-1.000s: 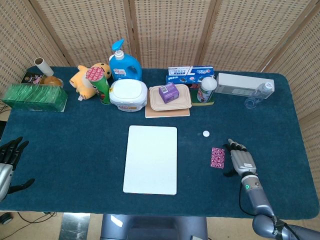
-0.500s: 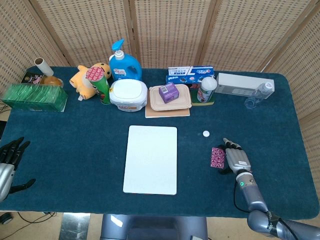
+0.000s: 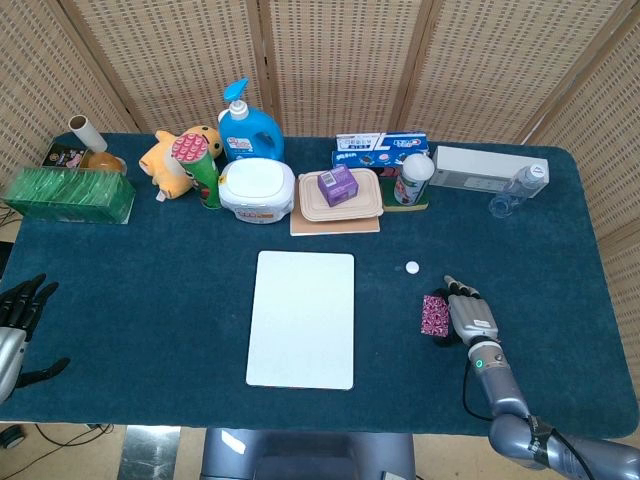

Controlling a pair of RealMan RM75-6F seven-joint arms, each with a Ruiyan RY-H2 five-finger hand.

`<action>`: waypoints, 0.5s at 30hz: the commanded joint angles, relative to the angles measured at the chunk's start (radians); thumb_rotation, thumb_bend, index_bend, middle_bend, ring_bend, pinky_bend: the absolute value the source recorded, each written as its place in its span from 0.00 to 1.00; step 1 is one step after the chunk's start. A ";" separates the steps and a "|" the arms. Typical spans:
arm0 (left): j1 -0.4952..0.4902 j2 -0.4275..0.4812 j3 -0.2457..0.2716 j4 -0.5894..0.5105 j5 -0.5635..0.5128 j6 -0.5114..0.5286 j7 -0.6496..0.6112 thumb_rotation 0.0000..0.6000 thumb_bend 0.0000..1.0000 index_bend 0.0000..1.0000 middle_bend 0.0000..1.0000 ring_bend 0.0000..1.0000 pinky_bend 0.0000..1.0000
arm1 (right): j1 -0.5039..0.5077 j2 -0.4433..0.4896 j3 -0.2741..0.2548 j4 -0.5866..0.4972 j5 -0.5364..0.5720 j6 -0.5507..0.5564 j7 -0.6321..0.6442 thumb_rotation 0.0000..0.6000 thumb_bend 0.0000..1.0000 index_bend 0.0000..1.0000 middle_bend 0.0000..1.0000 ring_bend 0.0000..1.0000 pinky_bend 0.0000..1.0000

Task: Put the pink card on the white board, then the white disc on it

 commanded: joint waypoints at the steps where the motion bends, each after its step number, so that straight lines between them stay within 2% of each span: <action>1: 0.000 0.000 0.001 0.000 0.002 0.000 0.000 1.00 0.08 0.00 0.00 0.00 0.07 | 0.005 -0.002 -0.002 0.000 0.009 0.002 0.004 1.00 0.28 0.25 0.00 0.00 0.00; 7: 0.000 0.000 0.000 0.001 0.001 0.000 -0.001 1.00 0.08 0.00 0.00 0.00 0.07 | 0.008 -0.005 -0.005 0.002 0.008 0.012 0.013 1.00 0.33 0.32 0.00 0.00 0.00; 15: 0.000 -0.001 -0.001 -0.002 -0.001 -0.001 0.004 1.00 0.08 0.00 0.00 0.00 0.07 | 0.004 -0.002 -0.009 -0.007 -0.022 0.031 0.039 1.00 0.33 0.33 0.00 0.00 0.00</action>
